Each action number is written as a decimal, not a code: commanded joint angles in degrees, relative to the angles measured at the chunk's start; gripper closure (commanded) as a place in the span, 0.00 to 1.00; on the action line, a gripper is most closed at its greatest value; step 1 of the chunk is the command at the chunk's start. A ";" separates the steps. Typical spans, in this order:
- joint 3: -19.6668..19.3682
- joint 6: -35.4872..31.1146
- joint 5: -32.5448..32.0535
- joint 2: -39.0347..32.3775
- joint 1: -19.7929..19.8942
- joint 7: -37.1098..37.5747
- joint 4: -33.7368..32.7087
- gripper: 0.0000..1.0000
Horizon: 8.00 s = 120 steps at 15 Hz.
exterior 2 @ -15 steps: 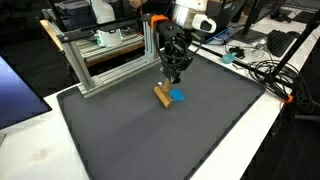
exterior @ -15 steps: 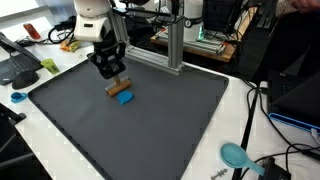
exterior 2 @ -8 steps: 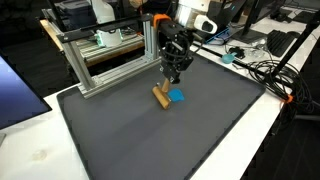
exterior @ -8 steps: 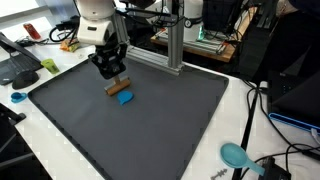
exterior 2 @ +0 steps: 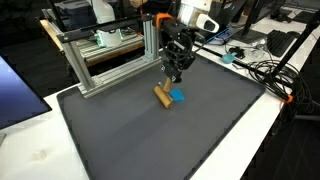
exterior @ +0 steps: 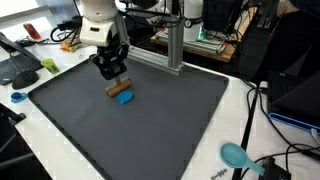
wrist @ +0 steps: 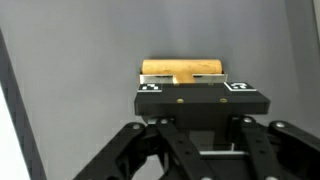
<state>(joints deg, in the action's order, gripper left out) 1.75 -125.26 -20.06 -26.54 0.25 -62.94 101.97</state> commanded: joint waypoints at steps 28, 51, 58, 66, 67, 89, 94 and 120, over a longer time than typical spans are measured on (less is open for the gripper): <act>4.79 -2.12 0.79 -2.45 -1.43 -2.45 -0.19 0.78; 7.43 -3.12 4.61 -2.99 -1.29 -5.88 -0.20 0.78; 8.89 -5.66 12.75 1.78 -0.74 -3.61 1.92 0.78; 4.74 -4.12 17.56 14.89 -0.08 14.82 9.03 0.78; 3.93 -2.89 16.99 15.49 -0.11 17.51 8.88 0.78; -0.77 -1.91 18.52 9.09 0.32 57.36 4.60 0.78; -2.01 -6.93 18.58 5.37 0.86 61.55 3.76 0.78; -1.96 4.34 20.39 -6.79 0.72 66.02 -8.64 0.78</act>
<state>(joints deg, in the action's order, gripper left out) -0.69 -124.52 -1.33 -28.99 1.08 3.27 96.16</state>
